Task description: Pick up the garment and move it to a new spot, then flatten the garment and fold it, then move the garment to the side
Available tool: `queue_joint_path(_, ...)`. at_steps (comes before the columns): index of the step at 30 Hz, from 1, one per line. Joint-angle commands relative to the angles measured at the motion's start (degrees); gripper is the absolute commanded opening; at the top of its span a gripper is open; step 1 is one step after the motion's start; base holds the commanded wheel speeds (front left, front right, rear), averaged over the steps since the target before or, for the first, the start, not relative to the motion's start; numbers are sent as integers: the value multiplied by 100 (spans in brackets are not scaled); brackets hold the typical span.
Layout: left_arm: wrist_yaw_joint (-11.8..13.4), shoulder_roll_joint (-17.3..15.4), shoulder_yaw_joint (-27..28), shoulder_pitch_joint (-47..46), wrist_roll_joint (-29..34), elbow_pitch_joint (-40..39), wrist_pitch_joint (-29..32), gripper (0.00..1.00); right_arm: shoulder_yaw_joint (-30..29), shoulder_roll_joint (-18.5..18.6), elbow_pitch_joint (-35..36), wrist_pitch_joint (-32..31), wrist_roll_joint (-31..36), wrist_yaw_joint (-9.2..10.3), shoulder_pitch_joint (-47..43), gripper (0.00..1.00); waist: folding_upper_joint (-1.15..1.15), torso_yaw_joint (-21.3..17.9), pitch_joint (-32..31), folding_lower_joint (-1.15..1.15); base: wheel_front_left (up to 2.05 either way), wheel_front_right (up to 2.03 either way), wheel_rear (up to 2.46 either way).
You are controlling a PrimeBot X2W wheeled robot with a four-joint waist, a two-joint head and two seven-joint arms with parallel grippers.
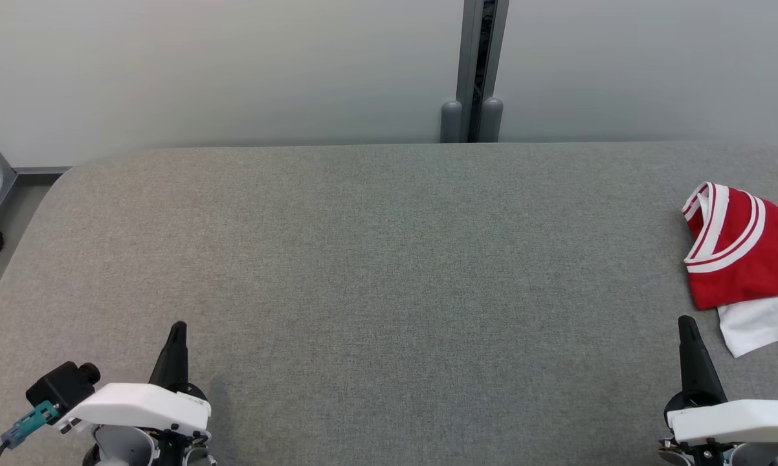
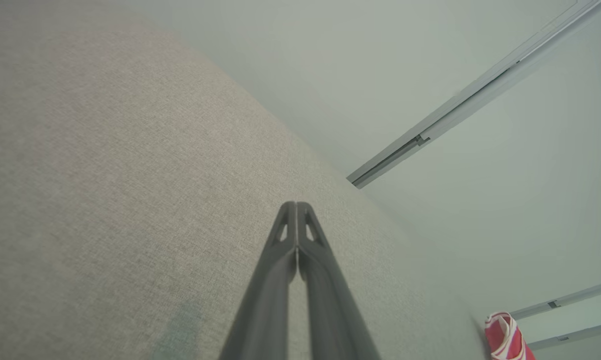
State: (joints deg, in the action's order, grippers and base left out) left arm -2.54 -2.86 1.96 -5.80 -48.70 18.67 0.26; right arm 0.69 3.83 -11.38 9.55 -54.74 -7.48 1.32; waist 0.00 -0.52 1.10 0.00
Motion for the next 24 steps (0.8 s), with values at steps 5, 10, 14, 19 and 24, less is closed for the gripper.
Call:
queue_joint_path(5,-95,-47,140,-251,-437,-10,158,0,-23,16,30,-69,-406,-2,161,0,0,3,-3,0,0,0,0)
queue_joint_path(10,-129,-51,229,-314,-770,32,286,0,-27,7,2,-112,-708,-2,204,0,0,6,-7,0,0,0,0)
queue_joint_path(14,-161,-53,296,-371,-1024,63,389,0,-31,1,-18,-141,-945,-2,229,0,0,8,-9,0,0,0,0)
queue_joint_path(19,-197,-56,380,-421,-1327,100,505,0,-36,-8,-45,-188,-1224,-2,259,0,0,11,-13,0,0,0,0)
queue_joint_path(24,-230,-59,458,-491,-1619,134,623,0,-41,-17,-70,-224,-1491,-2,298,0,0,14,-16,0,0,0,0)
